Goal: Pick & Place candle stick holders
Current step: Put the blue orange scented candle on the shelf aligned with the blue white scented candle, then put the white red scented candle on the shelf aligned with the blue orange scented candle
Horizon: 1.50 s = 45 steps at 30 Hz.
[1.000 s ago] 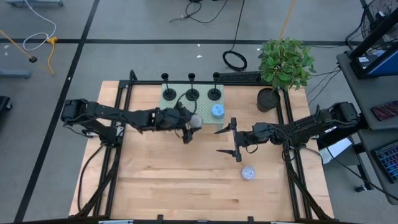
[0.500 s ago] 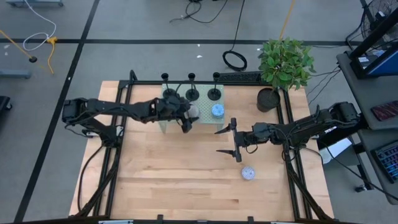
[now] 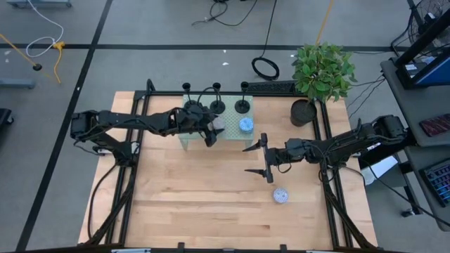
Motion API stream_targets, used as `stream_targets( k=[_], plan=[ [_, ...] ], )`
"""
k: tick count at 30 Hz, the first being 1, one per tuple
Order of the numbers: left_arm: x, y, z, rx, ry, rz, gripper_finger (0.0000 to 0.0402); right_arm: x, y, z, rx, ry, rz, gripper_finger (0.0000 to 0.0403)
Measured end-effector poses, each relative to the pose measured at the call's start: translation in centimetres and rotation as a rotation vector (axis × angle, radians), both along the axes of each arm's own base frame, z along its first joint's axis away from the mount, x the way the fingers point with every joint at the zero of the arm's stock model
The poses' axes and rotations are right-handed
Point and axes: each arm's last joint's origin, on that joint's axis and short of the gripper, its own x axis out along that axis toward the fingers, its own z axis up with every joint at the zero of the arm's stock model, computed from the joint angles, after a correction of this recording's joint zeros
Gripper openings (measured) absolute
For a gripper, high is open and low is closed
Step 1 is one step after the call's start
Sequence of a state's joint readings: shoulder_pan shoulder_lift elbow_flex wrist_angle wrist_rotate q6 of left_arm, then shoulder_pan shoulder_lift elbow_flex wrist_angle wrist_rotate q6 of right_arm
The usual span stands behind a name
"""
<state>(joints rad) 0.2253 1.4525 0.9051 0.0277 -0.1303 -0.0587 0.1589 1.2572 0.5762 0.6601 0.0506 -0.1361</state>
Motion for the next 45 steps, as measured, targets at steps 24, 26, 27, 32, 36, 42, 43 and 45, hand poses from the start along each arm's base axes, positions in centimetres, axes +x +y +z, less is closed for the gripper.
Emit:
stream_targets(
  k=[24,26,27,32,36,42,43,45],
  plan=[
    [-3.4,-2.4,5.5,0.125,-0.133,-0.102,0.0332,-1.1,3.5,-0.7,-0.104,0.074,0.157,0.0336],
    [-4.2,-3.0,6.3,0.126,-0.143,-0.118,0.0328,-1.8,4.4,-0.7,-0.141,0.097,0.205,0.0336],
    [-4.7,-3.3,6.4,0.122,-0.131,-0.127,0.0326,-2.2,4.8,-0.7,-0.148,0.113,0.224,0.0336],
    [-5.9,-4.6,7.2,0.118,-0.128,-0.173,0.0318,-4.3,5.8,-0.4,-0.073,0.221,0.192,0.0336],
    [-6.0,-5.3,7.4,0.112,-0.135,-0.199,0.0318,-5.7,6.6,-0.8,0.02,0.339,0.203,0.0336],
    [-5.9,-5.9,7.3,0.1,-0.135,-0.21,0.0323,-7.2,8.3,-1.8,-0.011,0.433,0.219,0.0336],
    [-5.9,-5.9,7.3,0.091,-0.137,-0.206,0.0323,-7.4,8.4,-1.9,-0.02,0.441,0.2,0.0336],
    [-5.9,-6.0,7.3,0.075,-0.142,-0.201,0.0324,-7.9,8.6,-2.2,-0.029,0.467,0.158,0.0336]
  ],
)
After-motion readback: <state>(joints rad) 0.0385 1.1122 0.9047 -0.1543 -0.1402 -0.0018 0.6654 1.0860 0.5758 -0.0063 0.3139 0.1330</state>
